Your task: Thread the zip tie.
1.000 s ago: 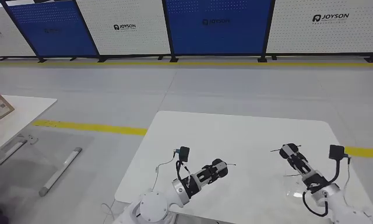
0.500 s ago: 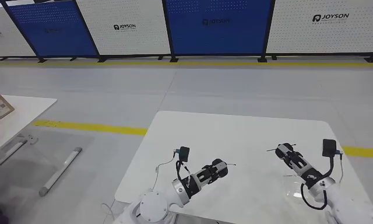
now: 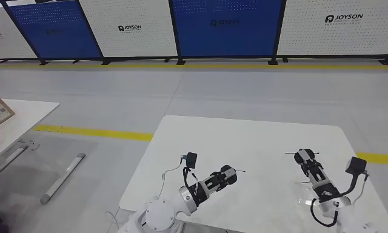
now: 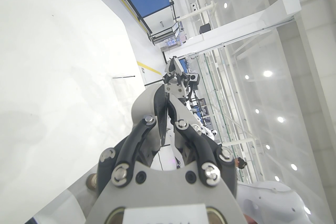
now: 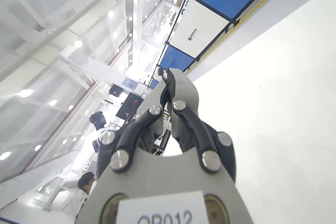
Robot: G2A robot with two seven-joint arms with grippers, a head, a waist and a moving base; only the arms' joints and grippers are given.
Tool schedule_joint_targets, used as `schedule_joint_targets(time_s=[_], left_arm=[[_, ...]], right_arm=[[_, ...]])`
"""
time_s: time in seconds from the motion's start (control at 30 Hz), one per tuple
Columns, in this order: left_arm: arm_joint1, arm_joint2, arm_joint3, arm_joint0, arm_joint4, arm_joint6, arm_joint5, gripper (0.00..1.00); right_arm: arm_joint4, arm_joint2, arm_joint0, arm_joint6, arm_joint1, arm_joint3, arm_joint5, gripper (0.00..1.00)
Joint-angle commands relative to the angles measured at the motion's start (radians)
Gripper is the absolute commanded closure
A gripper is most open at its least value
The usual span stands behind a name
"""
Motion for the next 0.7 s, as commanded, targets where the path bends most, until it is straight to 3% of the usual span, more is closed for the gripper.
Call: schedule_joint_targets(time_s=[0.0, 0.13, 0.27, 0.37, 0.67], left_arm=[[0.000, 0.000, 0.000, 0.000, 0.000, 0.000, 0.000, 1.00], [0.000, 0.017, -0.026, -0.018, 0.041, -0.018, 0.005, 1.00], [-0.001, 0.088, -0.054, -0.060, 0.168, -0.078, 0.067, 1.00], [-0.010, 0.134, -0.039, -0.088, 0.193, -0.052, 0.101, 1.00], [-0.010, 0.134, -0.039, -0.088, 0.193, -0.052, 0.101, 1.00]], right_arm=[[-0.001, 0.000, 0.000, 0.000, 0.000, 0.000, 0.000, 1.00], [-0.001, 0.000, 0.000, 0.000, 0.000, 0.000, 0.000, 1.00], [-0.001, 0.000, 0.000, 0.000, 0.000, 0.000, 0.000, 1.00], [-0.001, 0.000, 0.000, 0.000, 0.000, 0.000, 0.000, 1.00], [-0.005, -0.004, 0.003, -0.008, -0.005, 0.003, -0.010, 1.00]])
